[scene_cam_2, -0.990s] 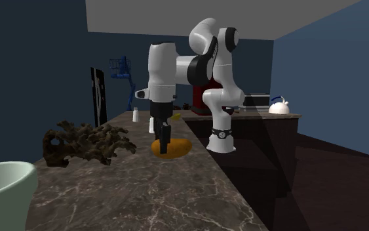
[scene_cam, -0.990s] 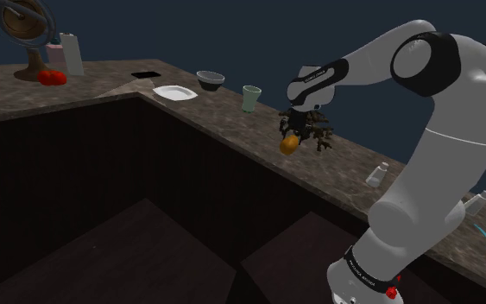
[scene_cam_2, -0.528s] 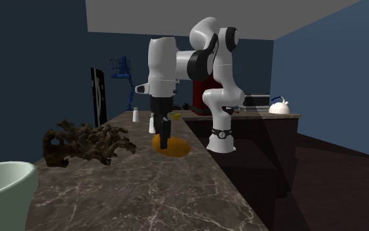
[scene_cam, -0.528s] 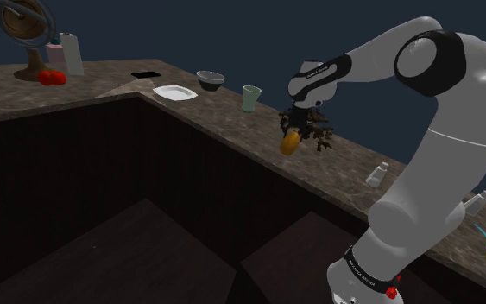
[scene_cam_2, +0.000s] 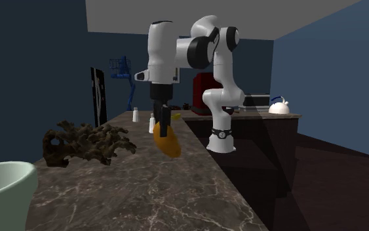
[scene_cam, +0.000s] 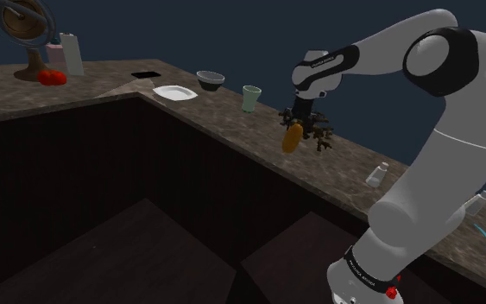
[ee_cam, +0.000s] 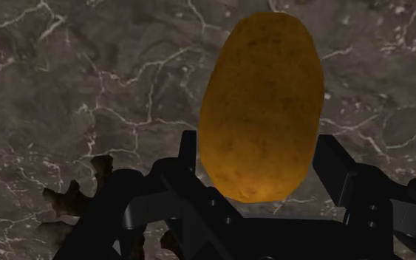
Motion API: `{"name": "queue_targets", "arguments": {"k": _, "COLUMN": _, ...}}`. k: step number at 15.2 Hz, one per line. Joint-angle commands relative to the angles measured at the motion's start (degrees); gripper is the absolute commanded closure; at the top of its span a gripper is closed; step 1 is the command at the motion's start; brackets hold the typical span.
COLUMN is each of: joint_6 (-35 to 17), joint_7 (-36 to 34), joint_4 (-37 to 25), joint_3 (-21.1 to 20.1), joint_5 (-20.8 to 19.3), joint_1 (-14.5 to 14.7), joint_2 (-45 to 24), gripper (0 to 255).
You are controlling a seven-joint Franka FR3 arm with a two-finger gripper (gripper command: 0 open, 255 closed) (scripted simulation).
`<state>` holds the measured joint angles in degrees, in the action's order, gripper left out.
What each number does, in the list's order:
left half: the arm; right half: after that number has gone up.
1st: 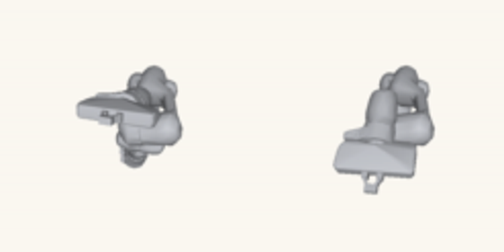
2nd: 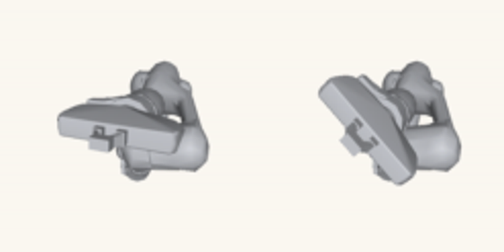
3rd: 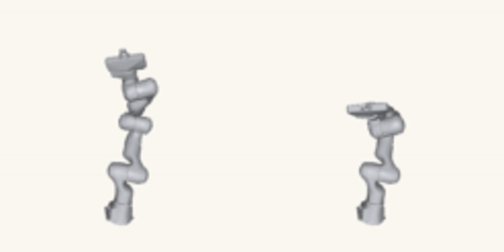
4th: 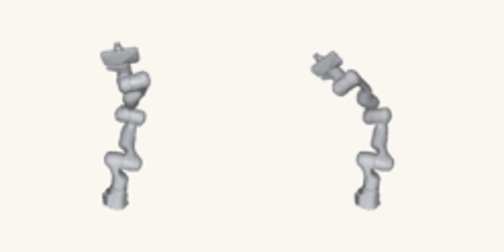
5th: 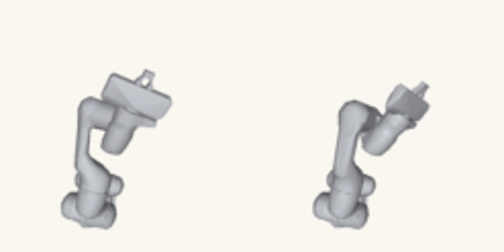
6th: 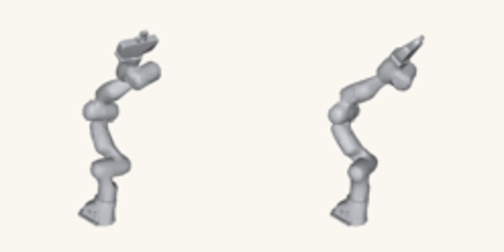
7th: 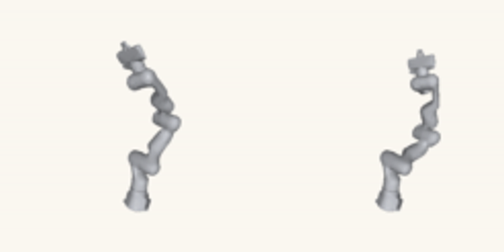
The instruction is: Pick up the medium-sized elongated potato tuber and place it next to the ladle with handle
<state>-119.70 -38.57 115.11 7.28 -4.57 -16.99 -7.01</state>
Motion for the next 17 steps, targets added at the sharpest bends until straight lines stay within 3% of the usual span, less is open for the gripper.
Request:
{"name": "queue_targets", "arguments": {"k": 1, "joint_6": 1.62, "joint_7": 0.09, "joint_4": -1.19, "joint_3": -0.01, "joint_5": 0.01, "joint_1": 0.02, "joint_2": 0.41, "gripper": 255}}
{"name": "queue_targets", "arguments": {"k": 15, "joint_6": 11.39, "joint_7": 0.61, "joint_4": -8.05, "joint_3": -0.07, "joint_5": -0.05, "joint_1": 0.16, "joint_2": 3.35, "gripper": 255}}
{"name": "queue_targets", "arguments": {"k": 17, "joint_6": 10.46, "joint_7": 2.15, "joint_4": -4.1, "joint_3": 0.8, "joint_5": -0.57, "joint_1": -0.75, "joint_2": 6.54, "gripper": 255}}
